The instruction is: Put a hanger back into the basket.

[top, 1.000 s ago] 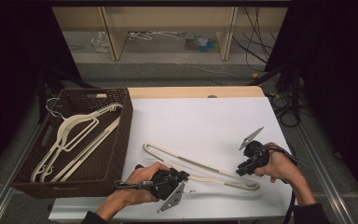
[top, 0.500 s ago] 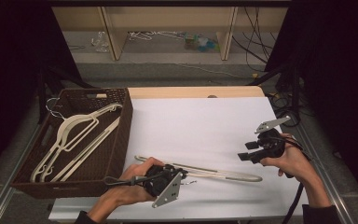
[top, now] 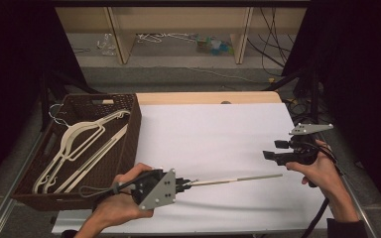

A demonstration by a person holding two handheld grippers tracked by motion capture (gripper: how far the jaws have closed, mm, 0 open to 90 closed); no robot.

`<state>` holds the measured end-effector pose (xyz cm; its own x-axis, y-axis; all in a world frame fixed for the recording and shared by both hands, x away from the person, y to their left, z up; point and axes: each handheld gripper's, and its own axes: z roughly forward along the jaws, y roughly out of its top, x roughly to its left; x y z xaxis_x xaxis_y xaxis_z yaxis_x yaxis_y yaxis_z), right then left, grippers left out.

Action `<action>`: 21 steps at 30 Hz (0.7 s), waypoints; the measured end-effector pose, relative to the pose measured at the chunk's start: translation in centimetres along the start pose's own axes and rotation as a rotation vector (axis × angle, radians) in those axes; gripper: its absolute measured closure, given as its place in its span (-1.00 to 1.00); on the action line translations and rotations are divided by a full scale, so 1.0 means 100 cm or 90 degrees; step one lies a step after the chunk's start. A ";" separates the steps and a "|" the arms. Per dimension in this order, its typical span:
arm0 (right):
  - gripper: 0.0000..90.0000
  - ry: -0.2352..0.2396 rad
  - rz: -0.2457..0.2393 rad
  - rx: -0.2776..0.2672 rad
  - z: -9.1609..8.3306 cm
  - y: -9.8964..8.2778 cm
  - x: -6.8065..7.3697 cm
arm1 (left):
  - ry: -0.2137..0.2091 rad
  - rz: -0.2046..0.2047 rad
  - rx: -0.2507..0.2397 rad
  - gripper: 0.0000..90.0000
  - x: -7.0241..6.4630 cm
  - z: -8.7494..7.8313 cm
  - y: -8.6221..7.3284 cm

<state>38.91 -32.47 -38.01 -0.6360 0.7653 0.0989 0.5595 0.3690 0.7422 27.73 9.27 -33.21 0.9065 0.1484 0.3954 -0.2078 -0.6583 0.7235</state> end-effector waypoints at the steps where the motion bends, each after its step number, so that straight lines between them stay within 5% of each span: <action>1: -0.28 -0.005 0.000 0.002 -0.001 -0.001 -0.001 | 0.006 -0.024 -0.011 0.91 0.002 -0.006 -0.001; 9: -0.35 -0.035 -0.008 -0.018 -0.001 -0.017 0.007 | 0.032 -0.181 -0.089 0.91 0.021 -0.042 -0.012; 16: -0.39 -0.064 -0.006 -0.073 0.000 -0.029 0.021 | 0.063 -0.284 -0.149 0.91 0.044 -0.066 -0.035; 21: -0.47 -0.054 -0.011 -0.096 0.001 -0.035 0.033 | 0.087 -0.348 -0.182 0.91 0.056 -0.082 -0.047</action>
<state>34.89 -31.15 -40.40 -0.5947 0.8033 0.0336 0.4581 0.3043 0.8352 30.76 19.24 -29.82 0.8583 0.5127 -0.0194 0.1648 -0.2398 0.9567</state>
